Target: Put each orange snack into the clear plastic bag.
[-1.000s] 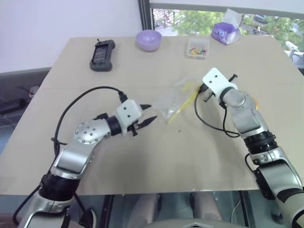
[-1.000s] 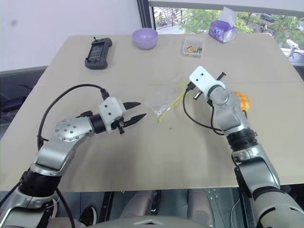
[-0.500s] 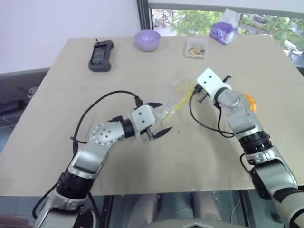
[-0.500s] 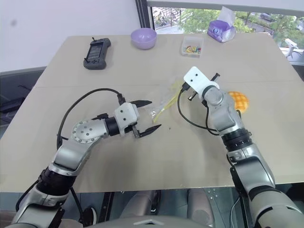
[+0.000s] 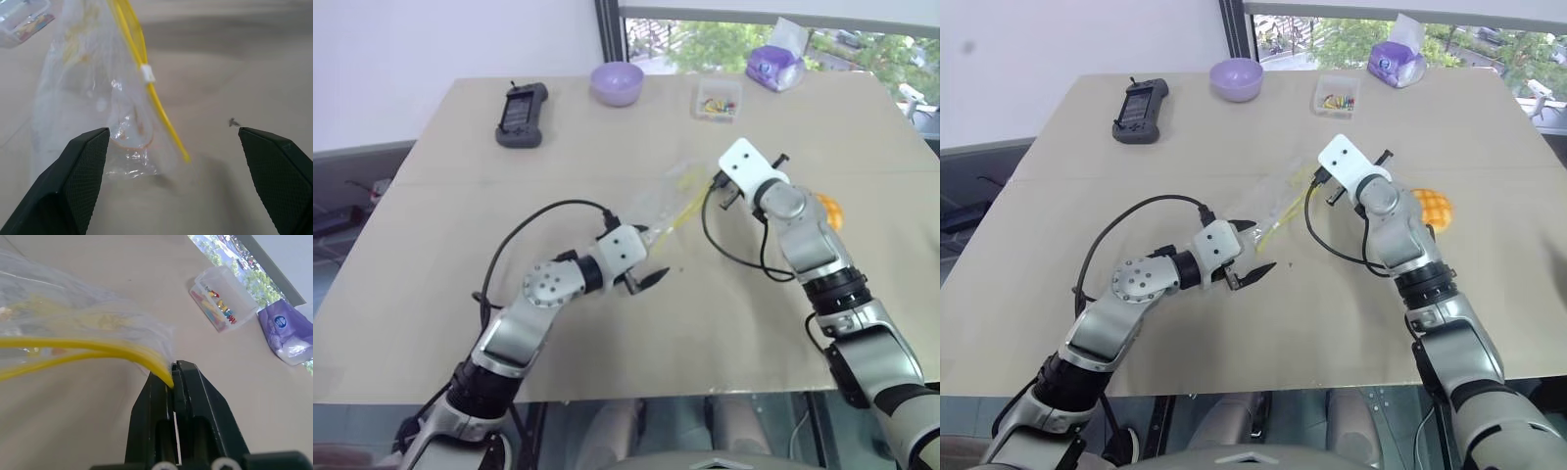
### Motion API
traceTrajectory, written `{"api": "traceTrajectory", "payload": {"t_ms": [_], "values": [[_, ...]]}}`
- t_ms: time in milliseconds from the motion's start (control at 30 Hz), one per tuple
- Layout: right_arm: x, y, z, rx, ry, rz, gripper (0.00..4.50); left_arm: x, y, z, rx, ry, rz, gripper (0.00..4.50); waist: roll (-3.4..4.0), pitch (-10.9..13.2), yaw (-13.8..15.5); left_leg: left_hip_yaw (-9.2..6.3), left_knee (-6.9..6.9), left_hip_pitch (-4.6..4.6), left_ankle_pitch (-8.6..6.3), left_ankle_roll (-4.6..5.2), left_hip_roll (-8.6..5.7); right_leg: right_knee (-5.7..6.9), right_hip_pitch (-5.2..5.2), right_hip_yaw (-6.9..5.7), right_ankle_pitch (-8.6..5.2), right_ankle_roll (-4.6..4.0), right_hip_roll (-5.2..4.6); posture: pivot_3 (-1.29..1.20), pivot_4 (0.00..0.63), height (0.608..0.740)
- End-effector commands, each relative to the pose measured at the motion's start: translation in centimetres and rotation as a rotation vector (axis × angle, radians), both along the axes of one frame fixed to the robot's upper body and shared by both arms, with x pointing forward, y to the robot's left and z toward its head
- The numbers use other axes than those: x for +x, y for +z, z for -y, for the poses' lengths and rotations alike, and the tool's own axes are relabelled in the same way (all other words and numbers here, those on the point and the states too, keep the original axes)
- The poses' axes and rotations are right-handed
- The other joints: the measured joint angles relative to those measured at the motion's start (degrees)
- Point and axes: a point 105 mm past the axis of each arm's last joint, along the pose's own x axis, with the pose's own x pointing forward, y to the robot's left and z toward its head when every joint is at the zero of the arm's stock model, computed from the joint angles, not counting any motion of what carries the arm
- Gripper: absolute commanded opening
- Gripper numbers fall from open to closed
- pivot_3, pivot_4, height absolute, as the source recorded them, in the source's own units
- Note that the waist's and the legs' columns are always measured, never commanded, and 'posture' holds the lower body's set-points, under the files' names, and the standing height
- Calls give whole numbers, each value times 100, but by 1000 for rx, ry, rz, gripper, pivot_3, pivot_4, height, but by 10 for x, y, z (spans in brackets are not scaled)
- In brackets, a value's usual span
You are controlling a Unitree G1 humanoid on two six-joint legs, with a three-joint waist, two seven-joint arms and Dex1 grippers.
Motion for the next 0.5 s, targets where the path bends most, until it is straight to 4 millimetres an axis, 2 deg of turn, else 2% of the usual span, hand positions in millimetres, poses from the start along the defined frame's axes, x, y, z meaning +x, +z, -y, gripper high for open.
{"api": "traceTrajectory", "payload": {"t_ms": [33, 67, 500], "values": [[1, 21, -2, 27, 0, 58, 0, -1, 11, 8, -14, 1, 75, 3619, 0, 0, 4, 0, 0, -1, 0, 0, 0, 0, 0, 0, 0, 0, -1, 0, 150, 740], [0, 22, -2, 27, 0, 58, 0, -1, 10, 9, -9, 8, 80, 3213, 0, 0, 4, -1, 1, -1, 0, 0, 0, 0, 0, 0, 0, 0, -1, 0, 150, 740], [0, 22, -5, 34, 9, 54, 0, 2, 8, 16, -18, 40, 106, 3213, 0, 0, 2, 0, 4, 0, 0, 0, -1, 3, 0, 0, 0, 0, -1, 0, 150, 740]]}}
